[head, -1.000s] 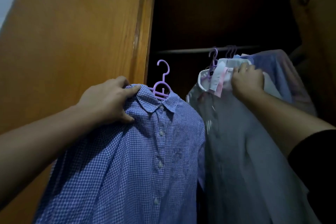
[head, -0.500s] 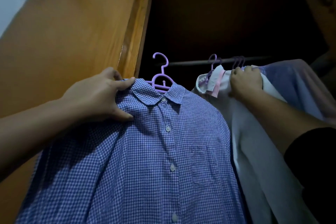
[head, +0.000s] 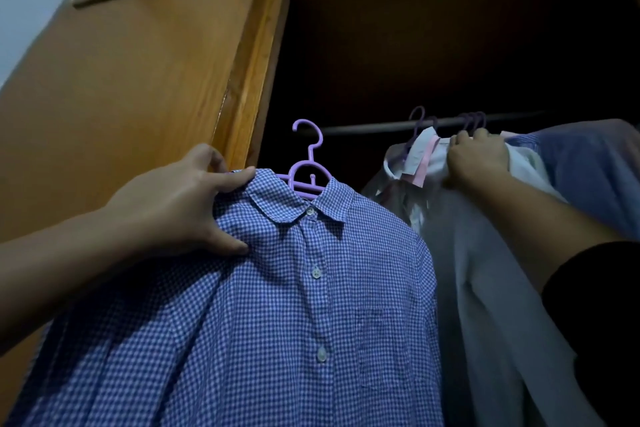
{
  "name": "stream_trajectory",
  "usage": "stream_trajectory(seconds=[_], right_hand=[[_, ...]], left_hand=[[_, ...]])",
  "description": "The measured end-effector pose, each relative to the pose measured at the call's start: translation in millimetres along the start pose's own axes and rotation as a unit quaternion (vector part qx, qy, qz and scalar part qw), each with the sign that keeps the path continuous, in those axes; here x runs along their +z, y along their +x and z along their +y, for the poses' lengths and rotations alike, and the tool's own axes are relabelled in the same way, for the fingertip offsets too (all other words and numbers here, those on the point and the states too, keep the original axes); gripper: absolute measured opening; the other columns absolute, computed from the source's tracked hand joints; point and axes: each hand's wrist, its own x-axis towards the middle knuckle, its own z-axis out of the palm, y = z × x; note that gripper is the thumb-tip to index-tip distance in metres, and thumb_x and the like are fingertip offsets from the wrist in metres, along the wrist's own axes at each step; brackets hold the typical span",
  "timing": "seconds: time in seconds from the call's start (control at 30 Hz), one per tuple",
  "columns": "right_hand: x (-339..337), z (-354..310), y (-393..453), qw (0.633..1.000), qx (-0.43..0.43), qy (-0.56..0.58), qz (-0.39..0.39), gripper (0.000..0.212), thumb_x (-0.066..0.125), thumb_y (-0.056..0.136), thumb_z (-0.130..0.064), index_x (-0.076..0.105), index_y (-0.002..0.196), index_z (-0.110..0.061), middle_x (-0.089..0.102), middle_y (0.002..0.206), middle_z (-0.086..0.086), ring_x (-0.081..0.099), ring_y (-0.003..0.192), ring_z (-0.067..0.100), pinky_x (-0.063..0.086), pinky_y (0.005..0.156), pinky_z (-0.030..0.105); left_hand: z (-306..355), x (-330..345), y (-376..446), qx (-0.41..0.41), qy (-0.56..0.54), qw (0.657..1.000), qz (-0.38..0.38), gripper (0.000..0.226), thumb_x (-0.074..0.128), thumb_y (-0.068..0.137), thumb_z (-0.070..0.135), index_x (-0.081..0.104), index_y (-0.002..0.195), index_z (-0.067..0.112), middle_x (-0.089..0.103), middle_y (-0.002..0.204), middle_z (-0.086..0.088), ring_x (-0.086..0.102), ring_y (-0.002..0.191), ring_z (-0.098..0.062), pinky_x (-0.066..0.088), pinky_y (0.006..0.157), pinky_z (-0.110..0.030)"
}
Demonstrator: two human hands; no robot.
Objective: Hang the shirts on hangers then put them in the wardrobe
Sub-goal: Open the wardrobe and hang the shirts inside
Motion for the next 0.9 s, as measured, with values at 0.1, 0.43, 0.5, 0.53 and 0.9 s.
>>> stream_trajectory(seconds=[0.1,0.43,0.5,0.53,0.9], right_hand=[[2.2,-2.5,0.0,1.0,-0.019,-0.008,-0.002,0.063,0.064,0.079,-0.044,0.046,0.131,-0.014,0.051,0.127,0.004,0.047,0.115,0.026,0.039,0.09,0.034],[21.0,-15.2,-21.0,0.994,-0.05,-0.039,0.09,0.047,0.048,0.089,-0.032,0.047,0.13,-0.009,0.051,0.126,0.009,0.045,0.116,0.028,0.033,0.098,0.038],[22.8,-20.8,-29.2,0.993,-0.075,0.003,0.096,0.053,0.051,0.087,-0.037,0.047,0.133,-0.009,0.05,0.132,0.01,0.04,0.124,0.03,0.024,0.107,0.042],[22.9,-25.8,-34.8,0.989,-0.094,0.054,0.101,0.054,0.053,0.087,-0.036,0.048,0.133,-0.009,0.051,0.133,0.011,0.04,0.126,0.031,0.021,0.108,0.044],[-12.9,-51.5,-142.6,0.872,-0.205,0.432,0.099,0.089,0.037,0.079,-0.075,0.036,0.145,-0.014,0.05,0.14,0.007,0.048,0.125,0.023,0.039,0.102,0.039]], left_hand=[[0.5,-0.9,-1.1,0.001,0.007,1.0,-0.004,0.118,0.041,0.038,0.085,0.013,0.146,0.048,0.015,0.109,0.017,0.038,0.096,-0.004,0.05,0.077,-0.022],[-5.7,7.3,-6.2,0.007,0.0,1.0,0.027,0.117,0.043,0.039,0.084,0.015,0.146,0.048,0.012,0.109,0.018,0.037,0.097,-0.004,0.05,0.075,-0.025],[-6.4,8.1,-6.9,0.009,-0.009,0.999,0.034,0.115,0.045,0.04,0.082,0.016,0.146,0.048,0.014,0.111,0.018,0.037,0.096,-0.005,0.048,0.074,-0.024],[-6.7,8.7,-7.2,0.01,-0.016,0.999,0.038,0.114,0.046,0.041,0.082,0.016,0.146,0.048,0.015,0.111,0.018,0.037,0.096,-0.005,0.047,0.074,-0.024],[-20.8,30.9,-27.6,0.03,-0.076,0.993,0.082,0.111,0.061,0.049,0.074,0.026,0.148,0.04,0.028,0.126,0.007,0.037,0.1,-0.009,0.052,0.079,-0.035]])
